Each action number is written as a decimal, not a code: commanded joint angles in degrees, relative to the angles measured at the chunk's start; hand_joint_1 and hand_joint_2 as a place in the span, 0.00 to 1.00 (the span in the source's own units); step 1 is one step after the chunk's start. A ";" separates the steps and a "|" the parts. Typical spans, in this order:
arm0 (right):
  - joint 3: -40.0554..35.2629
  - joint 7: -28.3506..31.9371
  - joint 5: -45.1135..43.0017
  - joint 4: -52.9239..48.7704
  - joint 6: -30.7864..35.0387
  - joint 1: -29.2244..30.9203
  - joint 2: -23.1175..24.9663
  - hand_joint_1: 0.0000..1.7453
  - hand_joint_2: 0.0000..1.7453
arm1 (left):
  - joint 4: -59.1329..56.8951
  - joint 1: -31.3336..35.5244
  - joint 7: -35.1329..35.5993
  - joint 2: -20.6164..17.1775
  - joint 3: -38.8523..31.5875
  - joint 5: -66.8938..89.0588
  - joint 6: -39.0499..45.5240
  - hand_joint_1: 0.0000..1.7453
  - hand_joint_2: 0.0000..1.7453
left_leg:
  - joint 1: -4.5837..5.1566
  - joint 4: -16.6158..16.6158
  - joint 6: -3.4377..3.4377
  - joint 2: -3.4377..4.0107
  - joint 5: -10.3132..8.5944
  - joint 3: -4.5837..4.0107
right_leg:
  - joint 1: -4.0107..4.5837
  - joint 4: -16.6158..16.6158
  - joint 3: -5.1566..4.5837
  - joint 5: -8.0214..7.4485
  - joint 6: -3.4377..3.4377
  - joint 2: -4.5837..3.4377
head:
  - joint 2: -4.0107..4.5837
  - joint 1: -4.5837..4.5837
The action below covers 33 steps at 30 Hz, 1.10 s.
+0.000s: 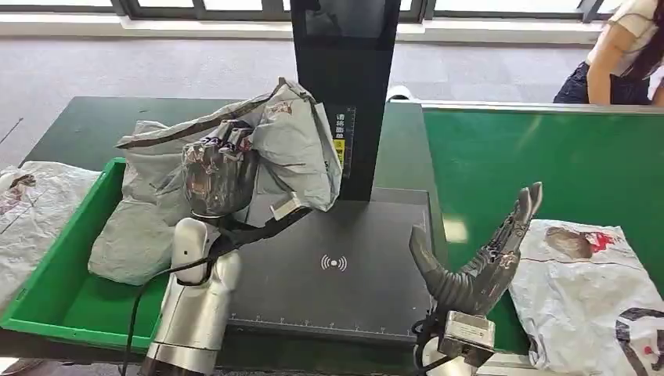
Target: Moved the parcel from conveyor to table for the left to box.
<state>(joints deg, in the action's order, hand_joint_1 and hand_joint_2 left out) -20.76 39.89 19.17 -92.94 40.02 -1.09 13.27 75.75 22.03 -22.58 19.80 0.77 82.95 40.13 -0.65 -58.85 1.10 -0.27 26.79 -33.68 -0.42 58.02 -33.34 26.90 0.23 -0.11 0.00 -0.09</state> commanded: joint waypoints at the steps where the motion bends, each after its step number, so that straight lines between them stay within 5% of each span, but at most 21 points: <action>1: 2.76 0.11 -0.41 0.43 -0.02 0.57 -0.67 0.00 1.00 | 5.40 -1.39 6.81 -1.51 -4.77 4.75 -0.13 1.00 1.00 | 0.06 0.26 -0.08 0.17 -0.09 0.17 | -0.04 -0.24 0.11 -0.12 0.01 -0.12 | 0.00 0.00; 5: 2.82 0.11 -0.46 0.06 -0.02 0.08 -0.83 0.00 1.00 | 6.78 -1.34 3.60 -1.01 -14.17 1.00 -0.13 1.00 1.00 | 0.06 0.27 -0.04 0.27 -0.06 0.23 | -0.05 -0.20 0.13 -0.11 -0.02 -0.23 | 0.00 0.00; 6: 2.48 0.11 -0.89 0.18 -0.02 -0.04 -1.21 0.00 1.00 | 8.39 -1.32 11.66 -1.88 -19.23 3.98 -0.13 1.00 1.00 | 0.05 0.15 -0.02 0.28 0.00 0.17 | -0.04 -0.10 0.07 -0.07 -0.01 -0.26 | 0.00 -0.02; 9: 2.03 0.11 -1.31 -0.01 -0.02 -0.33 -1.78 0.00 1.00 | 3.58 1.85 -2.05 -1.42 -36.19 -1.85 -0.13 1.00 1.00 | 0.04 0.25 0.00 0.49 -0.01 0.26 | -0.03 -0.14 0.08 -0.12 -0.04 -0.47 | 0.00 0.00; 11: 1.93 0.11 -1.56 -0.03 -0.02 -0.46 -1.95 0.00 1.00 | 2.44 1.97 -1.68 -1.80 -39.44 -0.25 -0.13 1.00 1.00 | 0.05 0.27 0.00 0.42 -0.01 0.25 | -0.04 -0.11 0.07 -0.10 -0.05 -0.43 | 0.00 0.00; 33: 1.97 0.11 -1.50 0.15 -0.02 -0.51 -1.99 0.00 1.00 | 2.56 1.88 0.23 -0.88 -39.37 1.88 -0.13 1.00 1.00 | 0.04 0.53 0.02 0.04 -0.25 0.26 | -0.02 -0.37 0.17 -0.12 -0.06 0.02 | 0.00 0.00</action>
<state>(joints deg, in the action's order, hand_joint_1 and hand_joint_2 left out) -20.33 39.89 17.99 -93.22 40.02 -2.12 12.98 81.13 21.50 -24.35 18.40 -36.26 83.23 40.13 -0.64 -58.71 1.19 -0.15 26.74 -33.66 -0.42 58.02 -33.44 26.92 0.19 -0.22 0.00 -0.09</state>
